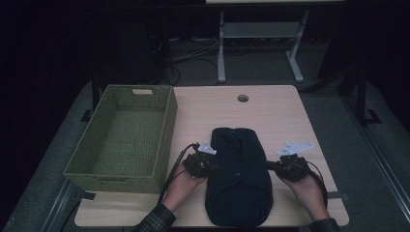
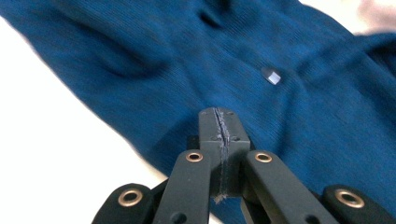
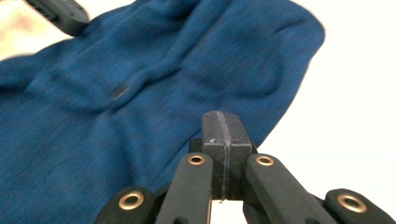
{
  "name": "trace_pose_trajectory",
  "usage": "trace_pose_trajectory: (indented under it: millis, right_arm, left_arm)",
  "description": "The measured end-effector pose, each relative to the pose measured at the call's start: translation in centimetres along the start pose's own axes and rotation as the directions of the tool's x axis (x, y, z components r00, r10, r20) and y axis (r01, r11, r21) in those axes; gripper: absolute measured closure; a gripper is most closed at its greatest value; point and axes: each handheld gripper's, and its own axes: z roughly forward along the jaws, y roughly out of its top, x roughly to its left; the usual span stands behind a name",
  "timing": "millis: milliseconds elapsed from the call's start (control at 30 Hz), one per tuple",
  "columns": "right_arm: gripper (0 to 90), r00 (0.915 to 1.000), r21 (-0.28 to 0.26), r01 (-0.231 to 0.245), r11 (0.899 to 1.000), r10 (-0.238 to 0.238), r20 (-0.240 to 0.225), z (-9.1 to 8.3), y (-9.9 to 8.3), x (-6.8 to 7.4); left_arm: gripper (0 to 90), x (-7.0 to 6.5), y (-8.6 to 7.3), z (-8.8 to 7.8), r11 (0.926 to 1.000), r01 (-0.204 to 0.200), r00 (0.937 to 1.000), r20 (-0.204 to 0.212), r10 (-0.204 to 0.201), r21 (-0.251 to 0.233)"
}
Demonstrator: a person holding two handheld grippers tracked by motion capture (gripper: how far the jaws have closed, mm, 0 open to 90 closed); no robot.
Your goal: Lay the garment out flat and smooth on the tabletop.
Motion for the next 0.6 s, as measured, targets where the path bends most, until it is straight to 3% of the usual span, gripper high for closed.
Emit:
trace_pose_trajectory:
  millis: [167, 333, 400, 567, 600]
  right_arm:
    - [90.0, 0.9993, -0.024, -0.032, 0.999, 0.033, 0.019, 2.0, 2.5, -2.8]
    - [90.0, 0.9992, -0.023, -0.032, 0.999, 0.033, 0.023, 4.1, 4.9, -4.6]
    - [90.0, 0.9992, -0.007, -0.035, 0.999, 0.035, 0.021, 5.1, 5.5, -5.0]
    - [90.0, 0.9983, 0.052, -0.042, 0.998, 0.040, 0.041, 7.1, 5.6, -5.7]
    - [90.0, 0.9983, 0.070, -0.039, 0.997, 0.036, 0.045, 7.4, 5.4, -5.8]
  left_arm:
    - [89.8, 2.9, 1.5, 0.2, 0.9982, 0.054, 0.9953, -0.080, -0.056, -0.027]
    - [89.8, 5.2, 2.9, 1.2, 0.9901, 0.117, 0.9880, -0.092, -0.124, -0.077]
    - [89.8, 5.6, 3.2, 1.9, 0.9897, 0.126, 0.9871, -0.090, -0.132, -0.069]
    - [89.9, 6.1, 3.1, 4.1, 0.9934, 0.115, 0.9883, -0.101, -0.114, 0.003]
    - [90.0, 6.2, 3.0, 4.2, 0.9926, 0.121, 0.9882, -0.093, -0.122, -0.006]
